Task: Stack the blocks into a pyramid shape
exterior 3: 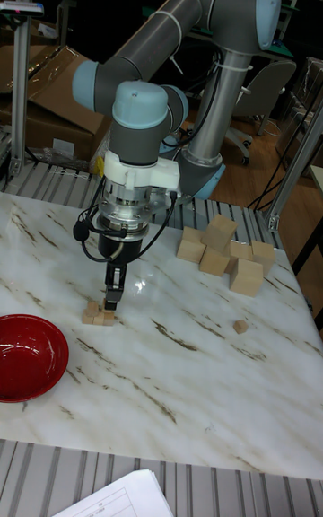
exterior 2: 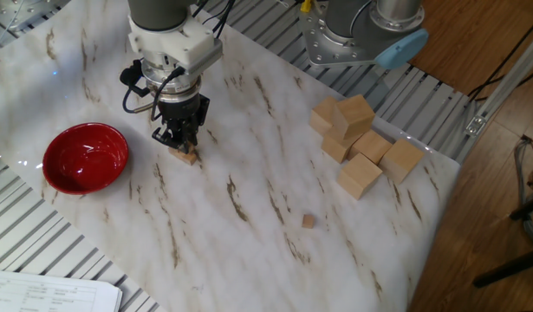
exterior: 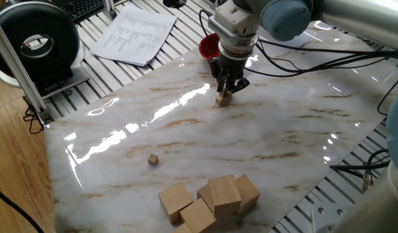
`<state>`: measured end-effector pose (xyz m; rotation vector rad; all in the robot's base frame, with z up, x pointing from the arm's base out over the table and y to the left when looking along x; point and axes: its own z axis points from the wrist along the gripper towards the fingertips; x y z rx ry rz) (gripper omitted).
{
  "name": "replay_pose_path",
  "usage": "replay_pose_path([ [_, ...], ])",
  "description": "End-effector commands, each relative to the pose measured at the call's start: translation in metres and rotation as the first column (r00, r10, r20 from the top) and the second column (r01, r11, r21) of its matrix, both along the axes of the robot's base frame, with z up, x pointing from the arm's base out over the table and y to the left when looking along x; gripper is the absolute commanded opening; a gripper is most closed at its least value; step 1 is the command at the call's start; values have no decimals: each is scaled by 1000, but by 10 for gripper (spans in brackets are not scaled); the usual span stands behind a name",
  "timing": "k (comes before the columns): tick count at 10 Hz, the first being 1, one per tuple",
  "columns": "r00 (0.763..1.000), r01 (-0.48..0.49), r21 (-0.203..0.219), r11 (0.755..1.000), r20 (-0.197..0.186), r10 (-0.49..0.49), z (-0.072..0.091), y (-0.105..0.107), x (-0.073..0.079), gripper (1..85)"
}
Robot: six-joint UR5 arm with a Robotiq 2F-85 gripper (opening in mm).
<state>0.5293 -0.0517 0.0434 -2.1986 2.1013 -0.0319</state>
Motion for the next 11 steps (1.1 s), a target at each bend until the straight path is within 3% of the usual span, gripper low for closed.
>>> replay_pose_path([
  [1, 1000, 7, 11, 1000, 5, -7, 2, 1, 4, 163],
  [11, 1000, -3, 11, 1000, 4, 3, -4, 0, 6, 163],
])
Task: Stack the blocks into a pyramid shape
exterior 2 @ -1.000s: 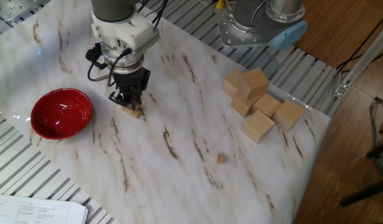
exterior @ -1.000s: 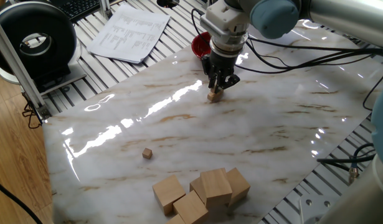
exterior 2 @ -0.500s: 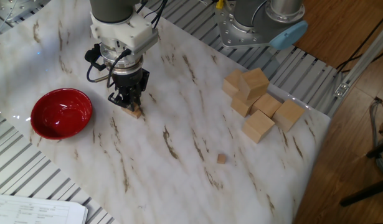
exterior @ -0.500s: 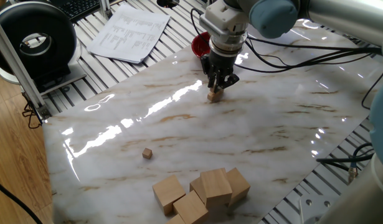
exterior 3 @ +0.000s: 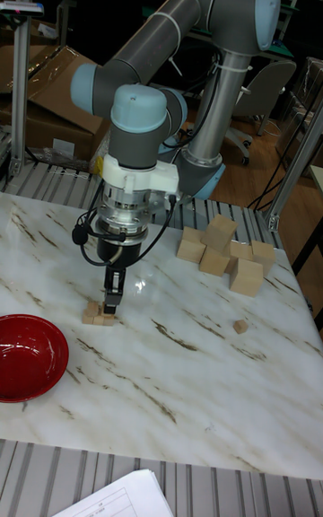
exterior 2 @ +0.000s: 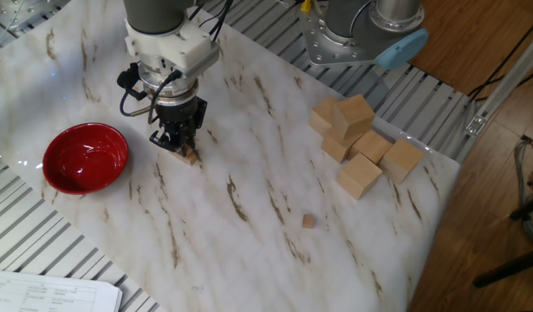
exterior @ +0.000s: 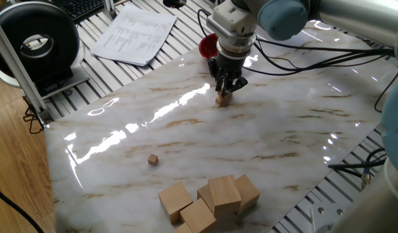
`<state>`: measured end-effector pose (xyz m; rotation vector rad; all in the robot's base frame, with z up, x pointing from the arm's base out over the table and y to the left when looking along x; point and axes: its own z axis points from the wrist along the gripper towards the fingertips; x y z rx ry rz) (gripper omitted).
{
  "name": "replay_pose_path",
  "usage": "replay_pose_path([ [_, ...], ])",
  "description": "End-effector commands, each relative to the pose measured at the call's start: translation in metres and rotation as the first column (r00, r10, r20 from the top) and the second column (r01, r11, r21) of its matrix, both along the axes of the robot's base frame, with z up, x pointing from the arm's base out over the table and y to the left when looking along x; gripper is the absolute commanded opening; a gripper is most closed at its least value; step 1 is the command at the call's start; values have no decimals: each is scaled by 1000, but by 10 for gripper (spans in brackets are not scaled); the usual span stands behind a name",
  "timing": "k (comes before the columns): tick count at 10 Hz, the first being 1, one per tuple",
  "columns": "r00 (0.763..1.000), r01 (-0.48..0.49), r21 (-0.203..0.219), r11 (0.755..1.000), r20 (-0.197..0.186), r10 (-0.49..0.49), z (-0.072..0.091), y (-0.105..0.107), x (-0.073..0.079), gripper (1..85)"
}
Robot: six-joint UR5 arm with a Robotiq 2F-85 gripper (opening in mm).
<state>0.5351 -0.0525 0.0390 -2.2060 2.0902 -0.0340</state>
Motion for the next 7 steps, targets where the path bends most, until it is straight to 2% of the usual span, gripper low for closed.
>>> replay_pose_path([
  [1, 1000, 7, 11, 1000, 1, -7, 0, 1, 0, 163],
  [7, 1000, 6, 20, 1000, -5, -6, -4, -1, -4, 167],
])
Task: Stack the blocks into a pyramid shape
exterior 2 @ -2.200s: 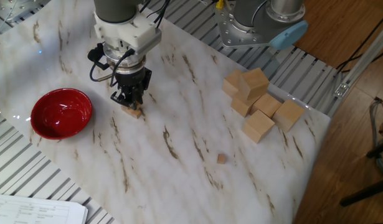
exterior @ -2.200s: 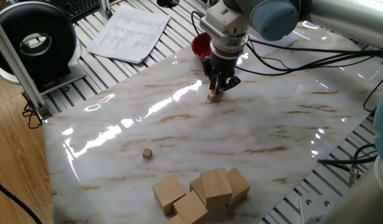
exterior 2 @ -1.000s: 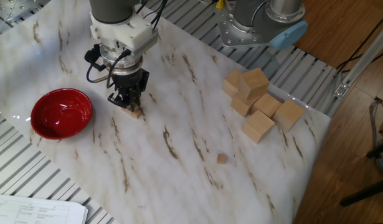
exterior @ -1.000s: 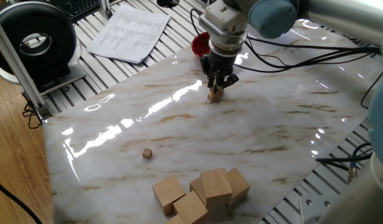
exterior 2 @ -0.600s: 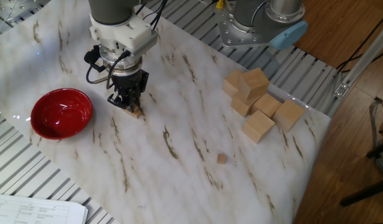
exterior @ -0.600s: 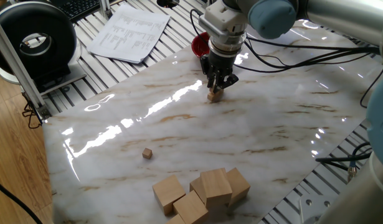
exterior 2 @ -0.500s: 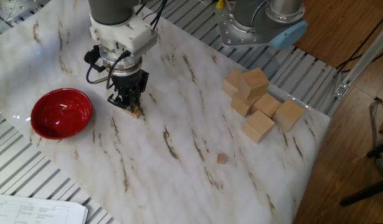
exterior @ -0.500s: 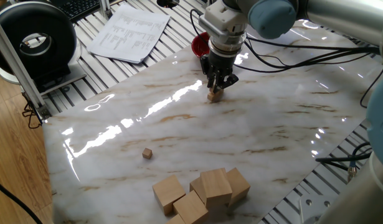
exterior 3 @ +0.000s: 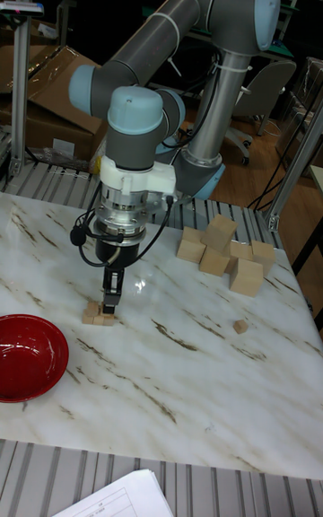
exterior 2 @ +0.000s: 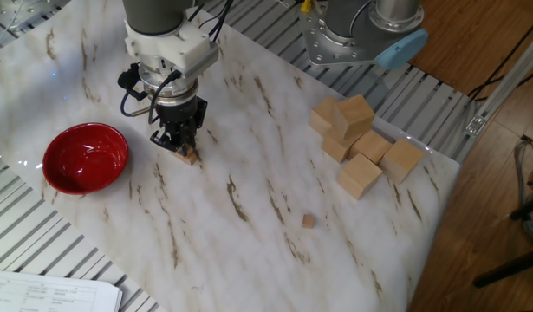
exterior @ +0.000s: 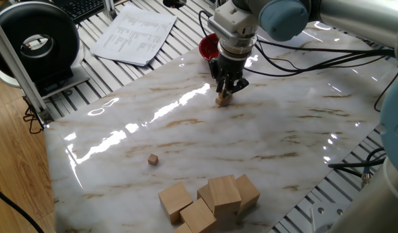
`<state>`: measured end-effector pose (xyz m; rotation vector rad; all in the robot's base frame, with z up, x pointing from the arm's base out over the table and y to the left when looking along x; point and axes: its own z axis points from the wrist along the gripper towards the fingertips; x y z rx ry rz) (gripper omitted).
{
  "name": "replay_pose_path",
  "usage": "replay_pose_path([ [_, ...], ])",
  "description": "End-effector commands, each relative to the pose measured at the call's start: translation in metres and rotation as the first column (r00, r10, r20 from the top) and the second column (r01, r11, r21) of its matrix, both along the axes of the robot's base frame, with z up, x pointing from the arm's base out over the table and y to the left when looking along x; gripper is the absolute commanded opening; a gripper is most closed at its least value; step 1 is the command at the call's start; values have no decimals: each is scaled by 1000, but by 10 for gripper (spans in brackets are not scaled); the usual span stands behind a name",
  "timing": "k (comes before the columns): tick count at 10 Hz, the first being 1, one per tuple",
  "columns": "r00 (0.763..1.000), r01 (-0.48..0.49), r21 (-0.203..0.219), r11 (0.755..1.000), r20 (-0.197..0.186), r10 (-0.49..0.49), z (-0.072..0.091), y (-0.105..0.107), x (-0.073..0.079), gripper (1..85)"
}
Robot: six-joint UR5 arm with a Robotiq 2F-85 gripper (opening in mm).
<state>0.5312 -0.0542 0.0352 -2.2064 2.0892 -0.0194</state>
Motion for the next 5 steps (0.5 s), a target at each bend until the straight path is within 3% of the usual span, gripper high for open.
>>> replay_pose_path([
  [1, 1000, 7, 13, 1000, 1, -7, 0, 1, 0, 167],
  [5, 1000, 6, 13, 1000, 3, -6, -1, 1, 0, 187],
])
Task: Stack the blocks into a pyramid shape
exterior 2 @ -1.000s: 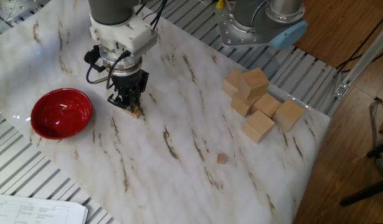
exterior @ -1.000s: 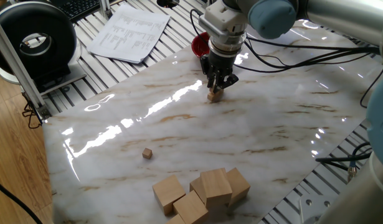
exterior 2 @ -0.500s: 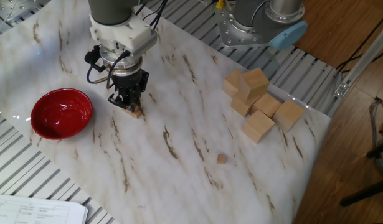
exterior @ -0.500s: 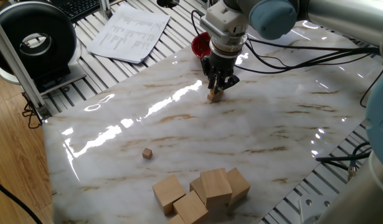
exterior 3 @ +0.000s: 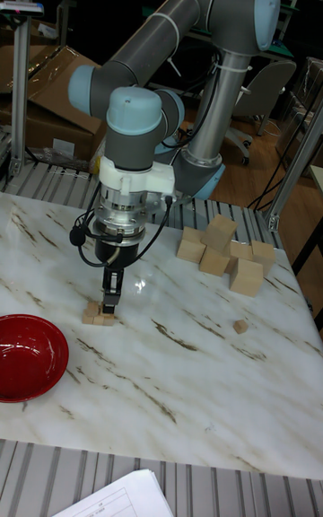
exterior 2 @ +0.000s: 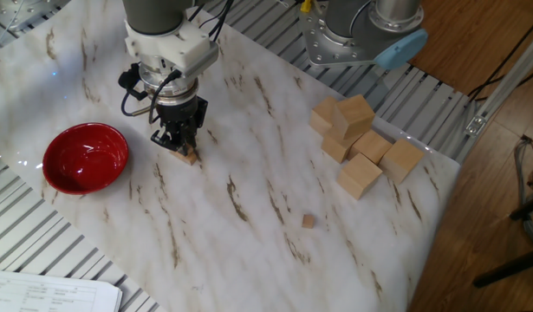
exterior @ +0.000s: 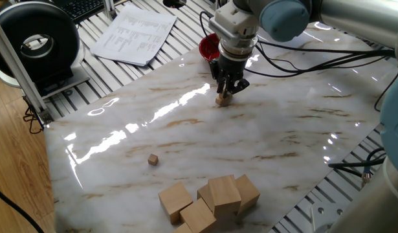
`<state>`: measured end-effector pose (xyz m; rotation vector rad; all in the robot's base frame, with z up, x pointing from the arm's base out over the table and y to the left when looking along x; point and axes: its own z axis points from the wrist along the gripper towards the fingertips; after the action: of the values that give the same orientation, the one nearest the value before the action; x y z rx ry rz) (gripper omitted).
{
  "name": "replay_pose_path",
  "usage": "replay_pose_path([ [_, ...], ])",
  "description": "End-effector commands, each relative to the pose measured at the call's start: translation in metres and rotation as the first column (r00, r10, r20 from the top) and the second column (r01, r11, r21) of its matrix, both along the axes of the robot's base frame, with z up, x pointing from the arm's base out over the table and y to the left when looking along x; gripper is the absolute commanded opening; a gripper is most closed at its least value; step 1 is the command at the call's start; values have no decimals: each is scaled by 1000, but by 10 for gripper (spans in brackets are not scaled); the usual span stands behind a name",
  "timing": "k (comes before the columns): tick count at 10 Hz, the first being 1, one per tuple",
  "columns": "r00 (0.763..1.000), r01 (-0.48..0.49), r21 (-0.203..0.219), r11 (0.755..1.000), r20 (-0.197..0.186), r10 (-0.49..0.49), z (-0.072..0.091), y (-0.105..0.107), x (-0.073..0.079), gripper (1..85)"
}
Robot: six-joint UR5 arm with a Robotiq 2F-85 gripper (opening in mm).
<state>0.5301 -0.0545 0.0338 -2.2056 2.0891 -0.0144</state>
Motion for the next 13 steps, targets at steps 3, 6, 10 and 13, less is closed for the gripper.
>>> replay_pose_path([
  [3, 1000, -2, 16, 1000, 7, 1, -1, 3, 3, 237],
  [6, 1000, -4, 17, 1000, 9, 4, -1, 3, 4, 257],
  [10, 1000, -12, 18, 1000, 9, 12, -1, 3, 3, 300],
  [13, 1000, -24, 20, 1000, 11, 24, -1, 3, 3, 410],
])
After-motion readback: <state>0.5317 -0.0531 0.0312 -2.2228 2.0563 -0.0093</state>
